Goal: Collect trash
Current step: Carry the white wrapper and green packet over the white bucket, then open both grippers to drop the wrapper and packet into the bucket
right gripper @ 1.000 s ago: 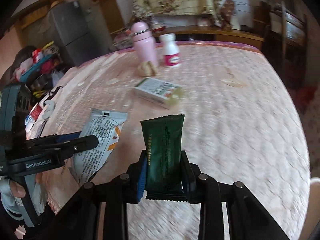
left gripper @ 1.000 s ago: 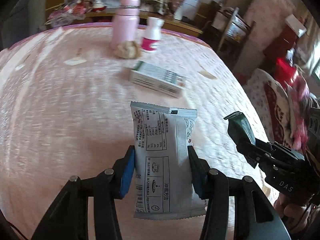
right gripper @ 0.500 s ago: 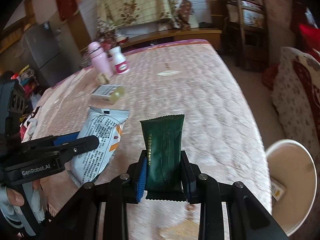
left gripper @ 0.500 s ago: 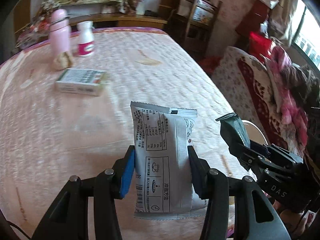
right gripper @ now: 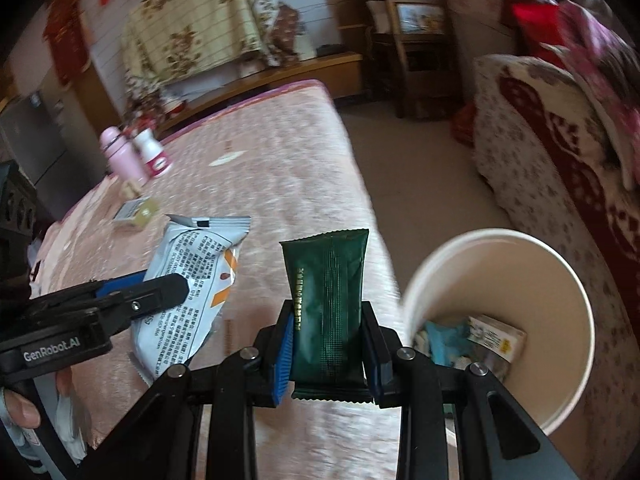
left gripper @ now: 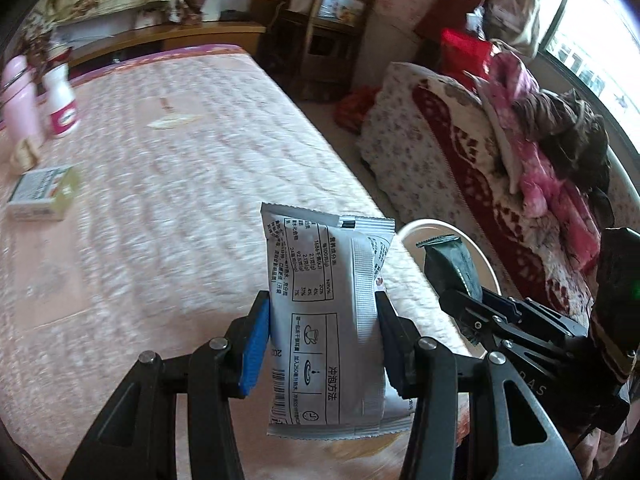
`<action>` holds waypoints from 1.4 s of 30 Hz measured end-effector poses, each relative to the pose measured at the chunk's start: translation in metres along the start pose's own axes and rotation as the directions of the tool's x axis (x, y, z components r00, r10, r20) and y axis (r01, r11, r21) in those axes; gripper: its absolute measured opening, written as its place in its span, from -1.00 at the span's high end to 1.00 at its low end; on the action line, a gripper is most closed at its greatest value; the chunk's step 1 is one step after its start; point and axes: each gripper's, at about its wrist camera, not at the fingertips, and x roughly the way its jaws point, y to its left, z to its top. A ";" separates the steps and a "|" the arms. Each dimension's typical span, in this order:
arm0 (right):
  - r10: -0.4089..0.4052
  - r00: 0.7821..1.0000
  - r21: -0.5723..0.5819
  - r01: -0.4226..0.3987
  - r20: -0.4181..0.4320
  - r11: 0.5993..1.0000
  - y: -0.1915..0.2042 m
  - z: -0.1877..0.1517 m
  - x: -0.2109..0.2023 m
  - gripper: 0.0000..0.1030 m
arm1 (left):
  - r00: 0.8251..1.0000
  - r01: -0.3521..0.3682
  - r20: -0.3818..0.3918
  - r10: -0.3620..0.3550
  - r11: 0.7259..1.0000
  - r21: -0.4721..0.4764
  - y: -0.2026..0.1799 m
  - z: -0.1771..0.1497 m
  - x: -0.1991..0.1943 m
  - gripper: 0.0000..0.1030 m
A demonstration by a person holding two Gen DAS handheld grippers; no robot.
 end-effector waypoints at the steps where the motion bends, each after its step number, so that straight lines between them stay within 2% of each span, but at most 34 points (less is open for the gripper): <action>1: 0.000 1.000 0.000 0.000 0.000 1.000 0.000 0.000 0.000 0.37 | 1.000 0.009 -0.005 -0.009 1.000 0.005 -0.006 0.001 0.004 0.00; 11: -0.096 0.995 0.141 0.095 -0.001 0.985 -0.066 -0.001 -0.014 0.37 | 0.996 0.084 -0.045 -0.083 0.996 0.032 -0.046 0.012 0.033 0.00; 23: -0.187 0.982 0.213 0.187 -0.023 0.959 -0.100 -0.005 -0.019 0.37 | 0.987 0.148 -0.077 -0.144 0.988 0.053 -0.081 0.019 0.055 -0.01; 30: -0.211 0.977 0.250 0.214 -0.038 0.944 -0.115 -0.009 -0.016 0.35 | 0.983 0.170 -0.085 -0.165 0.984 0.048 -0.087 0.017 0.064 -0.03; 33: -0.252 0.966 0.273 0.255 -0.047 0.928 -0.121 -0.010 -0.016 0.35 | 0.982 0.176 -0.081 -0.171 0.983 0.051 -0.089 0.017 0.065 -0.04; 35: -0.263 0.963 0.295 0.269 -0.058 0.917 -0.127 -0.011 -0.015 0.35 | 0.980 0.187 -0.081 -0.182 0.981 0.047 -0.089 0.018 0.065 -0.10; 37: -0.259 0.963 0.320 0.267 -0.069 0.909 -0.132 -0.012 -0.015 0.35 | 0.977 0.201 -0.077 -0.198 0.979 0.037 -0.088 0.019 0.065 -0.26; 40: -0.259 0.963 0.350 0.269 -0.075 0.897 -0.138 -0.013 -0.014 0.34 | 0.975 0.211 -0.074 -0.209 0.977 0.029 -0.087 0.019 0.065 -0.31; 42: -0.260 0.963 0.364 0.267 -0.068 0.892 -0.140 -0.014 -0.015 0.24 | 0.976 0.207 -0.075 -0.204 0.978 0.030 -0.084 0.018 0.063 -0.32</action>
